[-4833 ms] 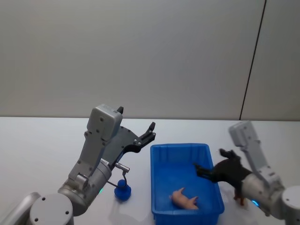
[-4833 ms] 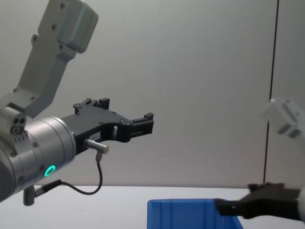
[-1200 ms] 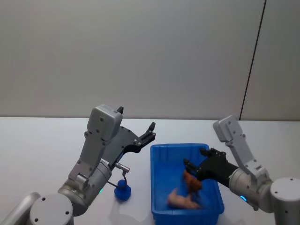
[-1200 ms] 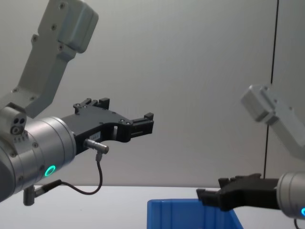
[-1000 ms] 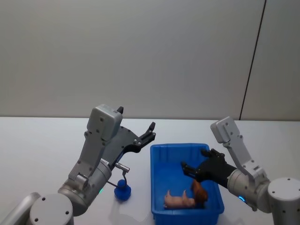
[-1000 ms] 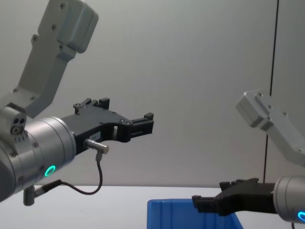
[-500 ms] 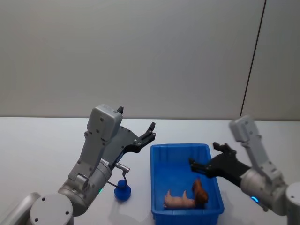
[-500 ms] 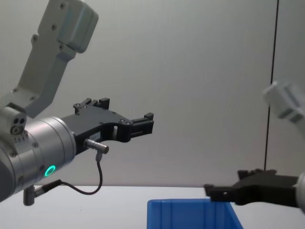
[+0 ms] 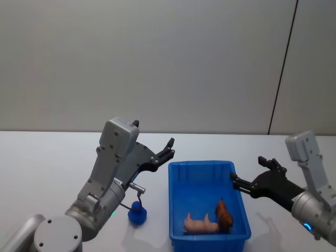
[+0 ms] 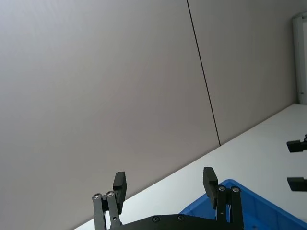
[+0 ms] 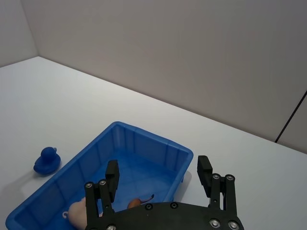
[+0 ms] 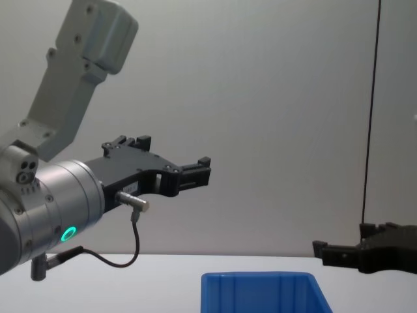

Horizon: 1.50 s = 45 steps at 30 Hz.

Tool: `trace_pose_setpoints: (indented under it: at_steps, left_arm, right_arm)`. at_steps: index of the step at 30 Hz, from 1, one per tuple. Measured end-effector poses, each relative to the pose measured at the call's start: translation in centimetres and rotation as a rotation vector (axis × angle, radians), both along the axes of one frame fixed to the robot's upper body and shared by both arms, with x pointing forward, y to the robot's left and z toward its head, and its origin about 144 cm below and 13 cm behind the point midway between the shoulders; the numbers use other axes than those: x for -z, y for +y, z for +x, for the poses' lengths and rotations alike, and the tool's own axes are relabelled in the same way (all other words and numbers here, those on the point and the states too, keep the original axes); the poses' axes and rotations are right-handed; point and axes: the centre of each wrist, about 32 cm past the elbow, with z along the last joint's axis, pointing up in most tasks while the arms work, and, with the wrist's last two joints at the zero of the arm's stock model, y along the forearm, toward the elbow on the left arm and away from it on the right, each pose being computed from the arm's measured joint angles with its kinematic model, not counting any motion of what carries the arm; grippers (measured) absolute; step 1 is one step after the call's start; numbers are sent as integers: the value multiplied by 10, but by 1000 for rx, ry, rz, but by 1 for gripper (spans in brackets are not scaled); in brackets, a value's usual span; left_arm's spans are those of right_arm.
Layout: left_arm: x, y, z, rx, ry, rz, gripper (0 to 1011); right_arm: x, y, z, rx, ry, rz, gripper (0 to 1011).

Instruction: Pick up the two dolls from the table and place them into the box.

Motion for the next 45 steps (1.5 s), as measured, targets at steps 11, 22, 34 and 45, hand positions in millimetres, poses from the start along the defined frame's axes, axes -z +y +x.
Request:
trace_pose_setpoints:
  at_steps: [11, 22, 34, 45]
  left_arm:
    - [-3, 8, 2, 2, 52, 77, 1003]
    - [13, 25, 5, 3, 133, 76, 1003]
    - [44, 41, 13, 12, 221, 45, 1003]
    - [70, 51, 31, 48, 305, 45, 1003]
  right_arm:
    - [0, -8, -4, 10, -13, 8, 1001]
    - [0, -11, -6, 14, -19, 11, 1001]
    - [0, -12, -6, 16, -22, 12, 1001]
    - [-1, -13, -7, 16, -23, 13, 1001]
